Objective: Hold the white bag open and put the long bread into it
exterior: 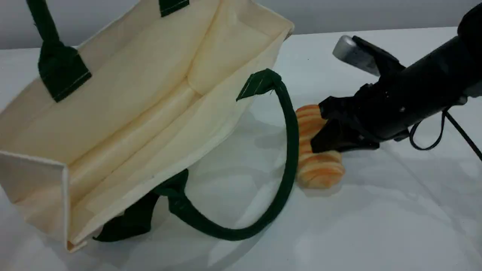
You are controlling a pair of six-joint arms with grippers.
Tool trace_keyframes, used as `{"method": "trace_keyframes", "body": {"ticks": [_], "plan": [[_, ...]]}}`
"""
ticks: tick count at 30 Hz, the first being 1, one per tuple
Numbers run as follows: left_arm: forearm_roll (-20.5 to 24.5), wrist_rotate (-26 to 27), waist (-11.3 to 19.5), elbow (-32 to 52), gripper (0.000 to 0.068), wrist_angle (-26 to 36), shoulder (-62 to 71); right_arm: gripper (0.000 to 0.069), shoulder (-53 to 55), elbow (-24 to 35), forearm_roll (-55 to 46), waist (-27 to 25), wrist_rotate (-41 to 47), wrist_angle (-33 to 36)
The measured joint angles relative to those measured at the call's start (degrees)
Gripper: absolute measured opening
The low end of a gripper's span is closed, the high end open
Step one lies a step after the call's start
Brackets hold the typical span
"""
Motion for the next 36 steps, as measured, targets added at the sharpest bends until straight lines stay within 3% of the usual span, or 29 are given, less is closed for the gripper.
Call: {"method": "trace_keyframes", "body": {"ticks": [7, 14, 23, 31, 36], "plan": [[0.2, 0.2, 0.0, 0.0, 0.0080, 0.0, 0.1, 0.0092, -7.2, 0.1, -1.5, -6.7, 0.3, -3.5], [0.4, 1.8, 0.0, 0.0, 0.0080, -3.4, 1.0, 0.0092, -18.4, 0.1, -16.4, -11.6, 13.6, 5.6], [-0.3, 1.9, 0.0, -2.8, 0.0080, -4.1, 3.9, 0.0086, -32.0, 0.1, -23.4, -5.6, 24.6, 19.4], [-3.7, 2.7, -0.3, -6.9, 0.0080, -2.0, 5.6, 0.0082, -34.0, 0.1, -23.5, 5.6, 26.8, 16.8], [-3.9, 3.2, -2.3, -6.9, 0.0080, -1.3, 5.6, 0.0082, -34.0, 0.1, -23.4, 8.7, 26.9, 15.2]]}}
